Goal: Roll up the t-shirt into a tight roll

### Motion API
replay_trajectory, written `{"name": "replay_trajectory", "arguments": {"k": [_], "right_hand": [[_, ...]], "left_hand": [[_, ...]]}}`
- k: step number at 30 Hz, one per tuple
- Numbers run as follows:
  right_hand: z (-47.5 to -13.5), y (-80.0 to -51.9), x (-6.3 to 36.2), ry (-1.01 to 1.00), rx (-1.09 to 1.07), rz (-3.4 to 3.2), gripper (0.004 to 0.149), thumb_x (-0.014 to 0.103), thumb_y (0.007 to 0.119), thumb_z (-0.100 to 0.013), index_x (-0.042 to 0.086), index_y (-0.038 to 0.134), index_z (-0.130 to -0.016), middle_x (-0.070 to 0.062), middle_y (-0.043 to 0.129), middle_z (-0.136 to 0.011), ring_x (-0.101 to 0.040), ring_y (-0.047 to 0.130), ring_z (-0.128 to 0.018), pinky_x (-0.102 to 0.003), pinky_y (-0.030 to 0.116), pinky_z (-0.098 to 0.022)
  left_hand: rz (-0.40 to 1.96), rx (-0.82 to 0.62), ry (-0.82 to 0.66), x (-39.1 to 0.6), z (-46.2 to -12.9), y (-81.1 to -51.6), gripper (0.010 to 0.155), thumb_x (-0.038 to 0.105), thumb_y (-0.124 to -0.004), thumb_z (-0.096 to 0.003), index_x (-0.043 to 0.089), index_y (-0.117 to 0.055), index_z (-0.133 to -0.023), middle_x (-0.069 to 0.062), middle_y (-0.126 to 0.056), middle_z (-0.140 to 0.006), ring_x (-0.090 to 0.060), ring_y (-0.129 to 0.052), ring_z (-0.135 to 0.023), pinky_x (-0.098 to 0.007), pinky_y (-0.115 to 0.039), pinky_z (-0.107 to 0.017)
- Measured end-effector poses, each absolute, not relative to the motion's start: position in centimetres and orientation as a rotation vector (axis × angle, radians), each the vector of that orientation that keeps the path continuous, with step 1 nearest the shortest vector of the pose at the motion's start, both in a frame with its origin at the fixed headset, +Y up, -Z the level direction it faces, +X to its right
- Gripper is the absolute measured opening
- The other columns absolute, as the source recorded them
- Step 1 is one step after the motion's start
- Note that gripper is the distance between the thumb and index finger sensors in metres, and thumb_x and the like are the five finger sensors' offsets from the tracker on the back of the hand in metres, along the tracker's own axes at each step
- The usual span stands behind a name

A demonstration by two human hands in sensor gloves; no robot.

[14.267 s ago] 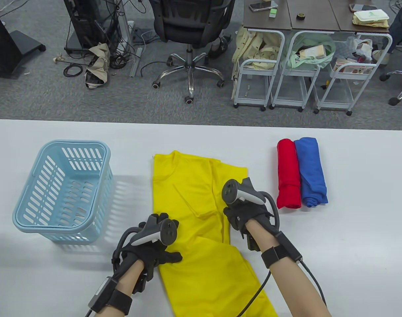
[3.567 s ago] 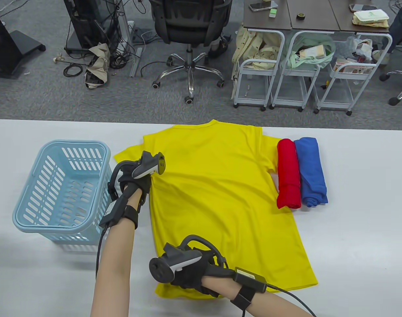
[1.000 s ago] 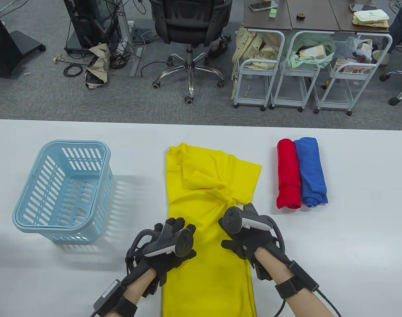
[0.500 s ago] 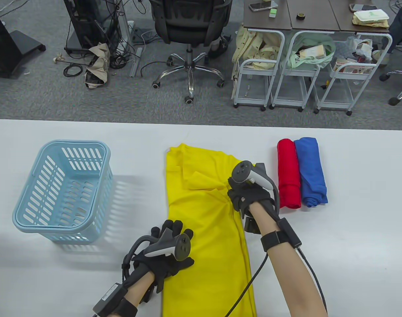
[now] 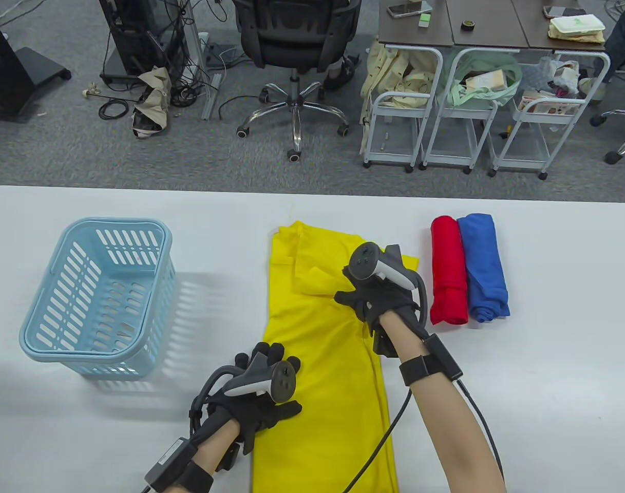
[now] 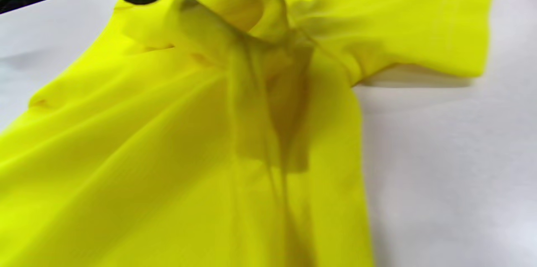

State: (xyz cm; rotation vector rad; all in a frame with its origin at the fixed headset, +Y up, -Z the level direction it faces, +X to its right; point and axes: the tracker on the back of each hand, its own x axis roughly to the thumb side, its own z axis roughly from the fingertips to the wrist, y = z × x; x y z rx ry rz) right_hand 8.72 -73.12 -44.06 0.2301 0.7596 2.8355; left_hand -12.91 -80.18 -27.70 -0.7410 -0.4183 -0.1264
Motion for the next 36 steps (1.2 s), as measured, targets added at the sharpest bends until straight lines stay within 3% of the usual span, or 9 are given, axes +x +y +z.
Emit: {"name": "replay_trajectory", "arguments": {"k": [7,12,17,23,27,29,31,33,36], "right_hand": [[-45.6,-74.6,5.4,0.787,0.175,2.978,0.071,0.04,0.065,-0.061,0.021,0.024,-0.116,-0.016,0.033,-0.116,-0.039,0.048,-0.101,-0.057,0.042,-0.073],[-46.9,-74.2,5.8,0.657,-0.009,3.099,0.046,0.034,0.074,-0.057,0.025,0.063,-0.1,-0.004,0.077,-0.089,-0.018,0.087,-0.07,-0.046,0.072,-0.06],[-47.7,-71.8,11.1,0.463,-0.282,2.969,0.042,0.038,0.068,-0.06,0.025,0.061,-0.099,-0.003,0.077,-0.089,-0.017,0.089,-0.069,-0.044,0.074,-0.058],[-47.7,-71.9,17.1,0.489,-0.652,2.942,0.051,0.033,0.063,-0.061,0.017,0.051,-0.108,-0.011,0.068,-0.098,-0.02,0.089,-0.071,-0.045,0.073,-0.058],[-46.4,-71.6,16.1,0.47,-0.445,2.932,0.054,0.037,0.061,-0.061,0.02,0.049,-0.111,-0.013,0.061,-0.106,-0.024,0.085,-0.076,-0.048,0.069,-0.061],[-46.1,-71.9,14.7,0.524,-0.19,2.867,0.053,0.037,0.06,-0.062,0.026,0.047,-0.112,-0.014,0.051,-0.113,-0.03,0.075,-0.087,-0.051,0.063,-0.065],[-45.5,-73.1,12.4,0.694,0.169,2.696,0.055,0.031,0.062,-0.061,0.032,0.045,-0.113,-0.012,0.027,-0.122,-0.042,0.041,-0.107,-0.058,0.044,-0.073],[-44.8,-73.9,11.2,0.82,0.406,2.649,0.055,0.026,0.061,-0.061,0.033,0.044,-0.113,-0.008,0.013,-0.121,-0.043,0.014,-0.109,-0.061,0.024,-0.076],[-43.7,-73.4,12.2,0.823,0.353,3.013,0.049,0.027,0.062,-0.06,0.03,0.059,-0.109,-0.01,0.023,-0.122,-0.045,0.019,-0.11,-0.062,0.028,-0.075]], "left_hand": [[-0.115,-0.74,-0.421,-12.9,-27.8,-80.2,0.082,0.07,-0.024,-0.0466,0.03,0.023,-0.101,-0.013,0.03,-0.106,-0.044,0.019,-0.1,-0.067,-0.003,-0.071],[-0.112,-0.741,-0.417,-12.9,-27.8,-80.2,0.082,0.07,-0.024,-0.0465,0.03,0.022,-0.101,-0.013,0.03,-0.106,-0.044,0.019,-0.1,-0.067,-0.003,-0.071],[-0.107,-0.758,-0.414,-12.9,-27.8,-80.2,0.082,0.07,-0.024,-0.0466,0.03,0.024,-0.1,-0.012,0.031,-0.105,-0.044,0.021,-0.098,-0.067,-0.002,-0.07],[-0.097,-0.783,-0.414,-12.9,-27.9,-80.3,0.081,0.069,-0.023,-0.0469,0.03,0.026,-0.098,-0.012,0.034,-0.102,-0.043,0.024,-0.096,-0.067,0.001,-0.068],[-0.093,-0.793,-0.417,-12.9,-27.9,-80.3,0.081,0.069,-0.023,-0.047,0.03,0.026,-0.098,-0.012,0.035,-0.101,-0.043,0.025,-0.095,-0.067,0.002,-0.067],[-0.091,-0.794,-0.417,-12.9,-27.9,-80.3,0.081,0.069,-0.023,-0.0471,0.03,0.027,-0.098,-0.012,0.035,-0.101,-0.043,0.025,-0.095,-0.067,0.002,-0.067],[-0.091,-0.795,-0.417,-13.0,-27.9,-80.3,0.081,0.069,-0.023,-0.047,0.03,0.027,-0.098,-0.012,0.035,-0.101,-0.043,0.025,-0.095,-0.067,0.002,-0.067],[-0.09,-0.796,-0.416,-13.0,-27.9,-80.3,0.081,0.069,-0.023,-0.0469,0.03,0.027,-0.097,-0.011,0.035,-0.101,-0.043,0.025,-0.095,-0.067,0.002,-0.067],[-0.09,-0.801,-0.416,-13.0,-28.0,-80.3,0.081,0.069,-0.023,-0.0469,0.03,0.027,-0.097,-0.011,0.036,-0.101,-0.043,0.026,-0.094,-0.067,0.003,-0.067]]}}
